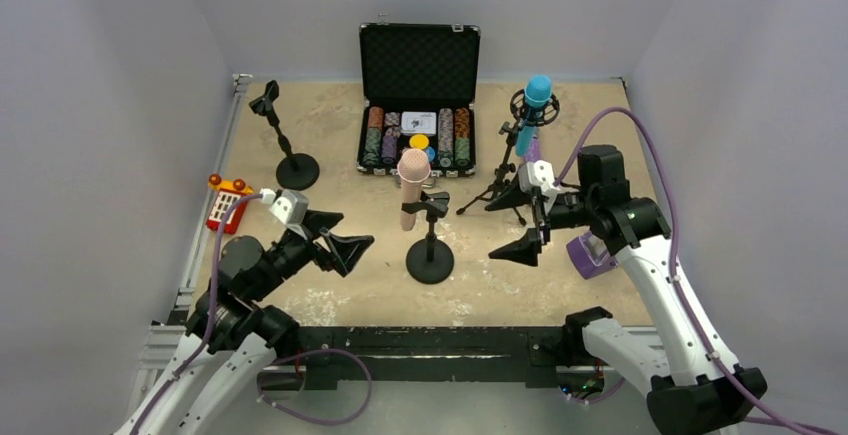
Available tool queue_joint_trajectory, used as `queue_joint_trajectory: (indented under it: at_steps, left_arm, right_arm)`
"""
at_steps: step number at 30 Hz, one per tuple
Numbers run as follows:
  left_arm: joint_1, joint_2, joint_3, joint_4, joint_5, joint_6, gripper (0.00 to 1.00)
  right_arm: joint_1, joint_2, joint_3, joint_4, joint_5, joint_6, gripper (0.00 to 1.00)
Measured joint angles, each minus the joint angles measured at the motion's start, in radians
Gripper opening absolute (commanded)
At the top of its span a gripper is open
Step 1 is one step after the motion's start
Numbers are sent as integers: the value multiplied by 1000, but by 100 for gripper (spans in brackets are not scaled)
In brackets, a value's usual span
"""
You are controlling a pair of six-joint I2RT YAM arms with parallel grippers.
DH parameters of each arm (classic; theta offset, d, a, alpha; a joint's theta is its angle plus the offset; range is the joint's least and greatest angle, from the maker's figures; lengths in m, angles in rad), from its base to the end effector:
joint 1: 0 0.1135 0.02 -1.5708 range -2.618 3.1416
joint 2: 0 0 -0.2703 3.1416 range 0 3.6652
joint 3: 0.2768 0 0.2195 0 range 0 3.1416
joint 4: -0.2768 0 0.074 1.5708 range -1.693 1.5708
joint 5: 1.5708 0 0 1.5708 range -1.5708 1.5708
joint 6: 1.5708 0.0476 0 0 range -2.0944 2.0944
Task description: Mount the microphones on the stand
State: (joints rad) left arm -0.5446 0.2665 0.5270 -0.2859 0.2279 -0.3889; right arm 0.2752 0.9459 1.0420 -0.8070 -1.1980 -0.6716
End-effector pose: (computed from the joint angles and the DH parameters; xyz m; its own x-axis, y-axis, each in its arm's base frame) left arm 0.0527 -0.0445 0.2940 -0.2847 -0.2594 -0.9229 0.6375 0.6677 -0.3843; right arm 0.1184 0.0795 0.3531 -0.0074 -0.2376 -0.9713 -0.9999 0.0140 0.0042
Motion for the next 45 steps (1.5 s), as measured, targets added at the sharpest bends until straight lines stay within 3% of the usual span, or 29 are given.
queue_joint_trajectory:
  at_steps: [13,24,37,45]
  left_arm:
    - [0,119,-85,19,-8,-110,99]
    - [-11,193,-170,80,23,-150,99]
    - [-315,337,-262,274,-112,-85,99]
    - [-416,339,-312,355,-172,-42,99]
  right_arm:
    - [-95,-59,-241,52,-130,-39,97]
    - [-139,-65,-279,113,-131,-44,97]
    - [-159,-69,-298,135,-147,-45,98]
    - [-160,-69,-298,142,-155,-48,98]
